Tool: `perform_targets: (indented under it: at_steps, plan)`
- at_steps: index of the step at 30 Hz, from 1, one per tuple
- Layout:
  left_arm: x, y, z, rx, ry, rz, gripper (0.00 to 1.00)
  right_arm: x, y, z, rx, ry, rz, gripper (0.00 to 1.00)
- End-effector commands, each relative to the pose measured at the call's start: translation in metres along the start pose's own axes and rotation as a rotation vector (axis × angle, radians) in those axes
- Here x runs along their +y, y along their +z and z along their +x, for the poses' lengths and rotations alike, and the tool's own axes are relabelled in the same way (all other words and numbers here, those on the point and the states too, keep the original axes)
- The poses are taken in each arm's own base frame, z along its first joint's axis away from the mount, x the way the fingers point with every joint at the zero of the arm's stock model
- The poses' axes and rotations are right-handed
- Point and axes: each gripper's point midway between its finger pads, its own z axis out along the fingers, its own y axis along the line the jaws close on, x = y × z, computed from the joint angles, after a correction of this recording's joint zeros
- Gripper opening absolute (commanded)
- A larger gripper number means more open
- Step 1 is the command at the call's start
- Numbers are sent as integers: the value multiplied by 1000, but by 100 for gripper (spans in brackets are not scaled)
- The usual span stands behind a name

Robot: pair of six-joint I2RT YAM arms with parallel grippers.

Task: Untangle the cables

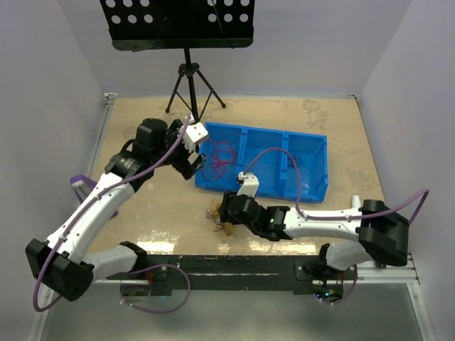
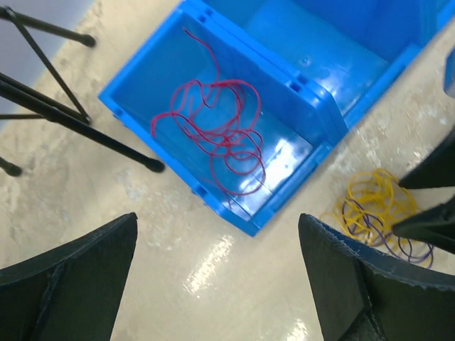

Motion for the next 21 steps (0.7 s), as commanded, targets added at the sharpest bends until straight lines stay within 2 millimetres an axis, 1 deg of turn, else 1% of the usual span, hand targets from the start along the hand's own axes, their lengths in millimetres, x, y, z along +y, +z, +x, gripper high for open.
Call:
perform_targets:
  at_steps: [1,4,7,9,14,16,17,19,21]
  plan:
    - [-16,-9,11,-6,3,48,100,34,4,-25,-68,84,-51,59]
    - [-20,-10,17,-1,-9,53,100,39,11,-24,-66,80,-45,58]
    - [-23,-8,22,6,-16,62,100,44,13,-28,-73,86,-48,57]
    - [-24,-7,27,7,-18,62,100,43,13,-31,-85,97,-39,56]
    - [-27,-9,30,-3,-15,60,99,39,13,-34,-101,104,-14,45]
    - [-28,-12,30,-12,-5,62,98,40,15,-34,-104,108,-8,40]
    - [-29,-12,32,-11,-4,60,98,37,16,-33,-100,96,13,36]
    - [-31,-13,34,-17,2,63,98,39,17,-36,-104,91,18,24]
    - [-32,-12,37,-10,-3,68,97,42,15,-40,-113,93,13,9]
